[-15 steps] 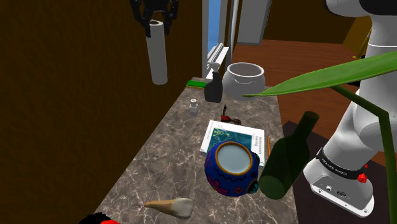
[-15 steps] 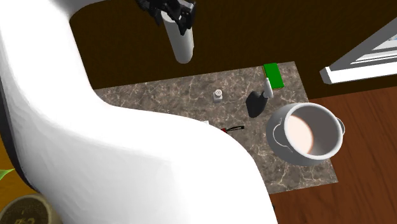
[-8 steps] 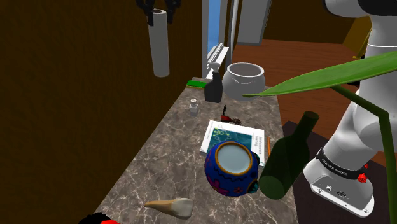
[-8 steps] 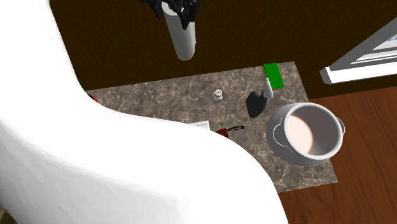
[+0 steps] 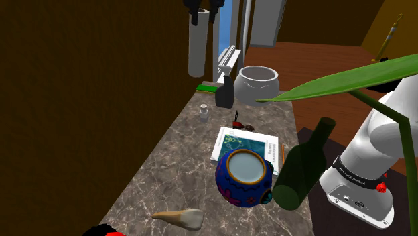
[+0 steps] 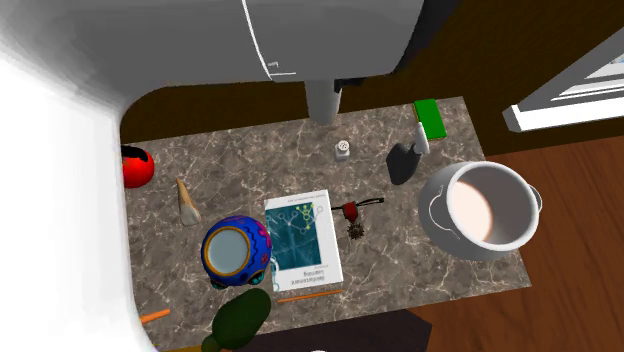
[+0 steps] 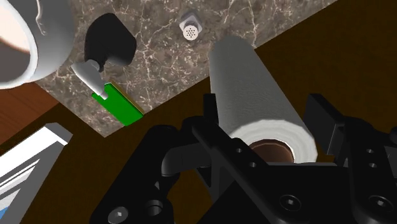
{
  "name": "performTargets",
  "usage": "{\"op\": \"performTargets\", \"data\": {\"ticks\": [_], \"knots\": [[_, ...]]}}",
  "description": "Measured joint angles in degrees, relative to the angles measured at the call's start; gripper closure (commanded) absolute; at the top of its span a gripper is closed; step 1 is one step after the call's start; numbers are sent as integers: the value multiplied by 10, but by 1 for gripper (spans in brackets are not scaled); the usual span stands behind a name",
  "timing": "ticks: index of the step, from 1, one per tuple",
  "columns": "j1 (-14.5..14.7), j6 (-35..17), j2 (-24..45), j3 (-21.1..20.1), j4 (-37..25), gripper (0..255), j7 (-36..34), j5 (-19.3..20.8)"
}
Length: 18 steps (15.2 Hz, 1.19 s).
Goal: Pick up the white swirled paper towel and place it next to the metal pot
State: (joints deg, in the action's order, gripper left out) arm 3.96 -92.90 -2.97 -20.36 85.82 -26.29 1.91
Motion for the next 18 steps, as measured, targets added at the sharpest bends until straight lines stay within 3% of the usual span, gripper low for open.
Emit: {"op": "performTargets", "data": {"ticks": [8, 18], "knots": [[-34, -10, -154, 75, 158, 255, 110, -50], [-61, 6, -285, 176, 277, 255, 238, -47]]}}
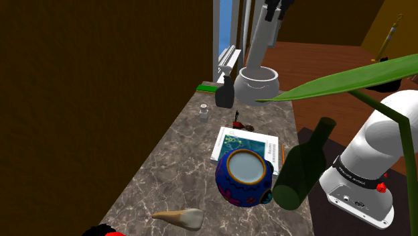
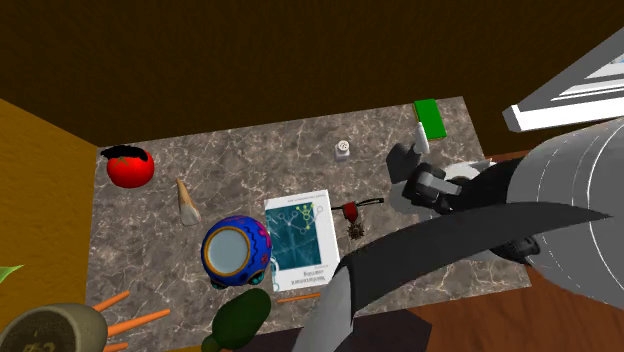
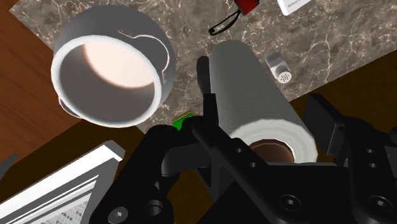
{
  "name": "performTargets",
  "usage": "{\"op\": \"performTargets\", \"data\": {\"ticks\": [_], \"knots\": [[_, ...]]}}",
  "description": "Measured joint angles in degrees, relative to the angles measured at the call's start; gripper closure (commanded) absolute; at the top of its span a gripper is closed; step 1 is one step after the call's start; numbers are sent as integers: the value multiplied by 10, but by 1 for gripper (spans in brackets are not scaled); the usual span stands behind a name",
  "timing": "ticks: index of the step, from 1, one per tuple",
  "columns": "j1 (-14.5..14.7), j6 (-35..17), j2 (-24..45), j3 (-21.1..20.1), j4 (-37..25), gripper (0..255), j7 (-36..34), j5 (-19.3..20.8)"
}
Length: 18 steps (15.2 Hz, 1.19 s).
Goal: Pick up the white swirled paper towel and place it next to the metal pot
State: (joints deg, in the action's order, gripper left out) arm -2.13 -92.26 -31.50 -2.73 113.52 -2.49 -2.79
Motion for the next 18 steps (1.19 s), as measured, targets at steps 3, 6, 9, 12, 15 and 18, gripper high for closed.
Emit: {"op": "performTargets", "data": {"ticks": [3, 6, 9, 12, 15, 18], "knots": [[-8, 10, -29, 29, 20, 255, 34, 9], [-18, 22, -54, 64, 34, 255, 75, 23], [-28, 32, -71, 99, 42, 255, 115, 39], [-39, 42, -91, 131, 51, 255, 153, 56], [-48, 53, -98, 167, 46, 255, 193, 74], [-51, 49, -102, 182, 53, 255, 209, 82]]}}
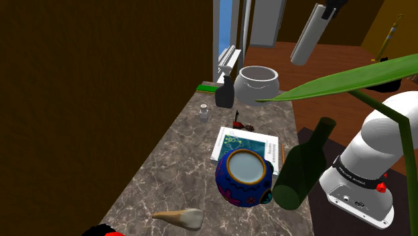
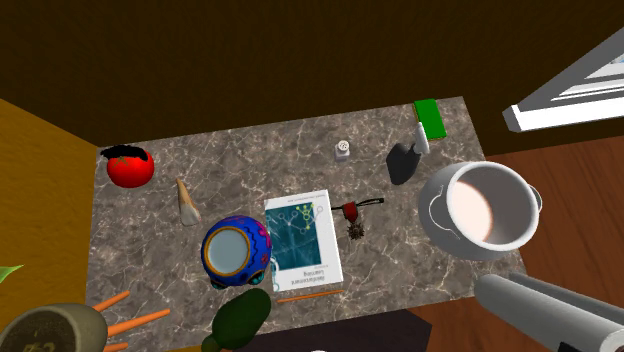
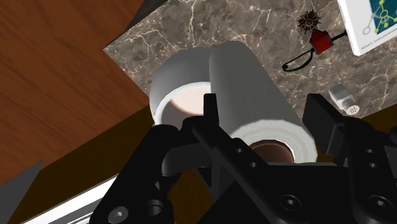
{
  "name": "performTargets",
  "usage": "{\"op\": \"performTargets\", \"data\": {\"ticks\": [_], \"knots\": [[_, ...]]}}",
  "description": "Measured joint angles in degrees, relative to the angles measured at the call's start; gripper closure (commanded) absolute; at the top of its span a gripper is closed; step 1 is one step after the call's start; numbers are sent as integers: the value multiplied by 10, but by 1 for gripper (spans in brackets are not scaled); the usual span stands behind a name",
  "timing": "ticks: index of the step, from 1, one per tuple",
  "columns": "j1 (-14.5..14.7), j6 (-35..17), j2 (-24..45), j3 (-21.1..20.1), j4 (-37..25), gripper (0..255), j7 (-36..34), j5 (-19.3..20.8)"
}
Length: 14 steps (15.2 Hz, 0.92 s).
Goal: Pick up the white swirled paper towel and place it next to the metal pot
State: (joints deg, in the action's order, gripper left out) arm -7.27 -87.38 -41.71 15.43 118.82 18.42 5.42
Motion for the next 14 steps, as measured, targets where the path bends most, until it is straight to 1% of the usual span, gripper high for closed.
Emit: {"op": "performTargets", "data": {"ticks": [14], "knots": [[-11, -91, -44, 9, 135, 255, 1, 13]]}}
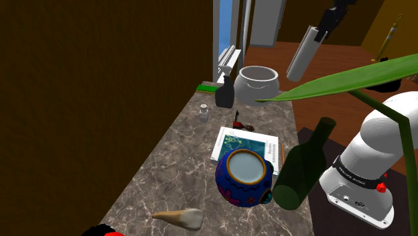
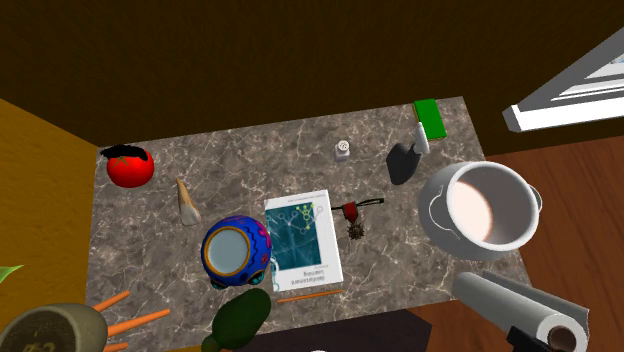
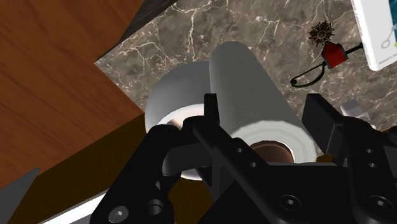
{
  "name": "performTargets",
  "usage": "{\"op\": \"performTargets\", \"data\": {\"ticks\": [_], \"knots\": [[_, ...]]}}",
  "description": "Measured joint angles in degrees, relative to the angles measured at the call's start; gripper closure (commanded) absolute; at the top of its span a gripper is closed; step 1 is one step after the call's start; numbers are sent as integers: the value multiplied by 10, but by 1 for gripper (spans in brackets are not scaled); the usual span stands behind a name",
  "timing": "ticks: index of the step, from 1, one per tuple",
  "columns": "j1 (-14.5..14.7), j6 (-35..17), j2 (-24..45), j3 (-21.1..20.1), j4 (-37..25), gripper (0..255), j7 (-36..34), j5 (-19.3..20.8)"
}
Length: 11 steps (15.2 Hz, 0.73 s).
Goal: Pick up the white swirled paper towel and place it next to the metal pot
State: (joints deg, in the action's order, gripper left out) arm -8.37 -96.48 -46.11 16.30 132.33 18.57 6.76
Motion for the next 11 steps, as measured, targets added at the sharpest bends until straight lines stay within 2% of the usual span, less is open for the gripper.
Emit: {"op": "performTargets", "data": {"ticks": [11], "knots": [[-8, -78, -18, 11, 96, 255, 1, 11]]}}
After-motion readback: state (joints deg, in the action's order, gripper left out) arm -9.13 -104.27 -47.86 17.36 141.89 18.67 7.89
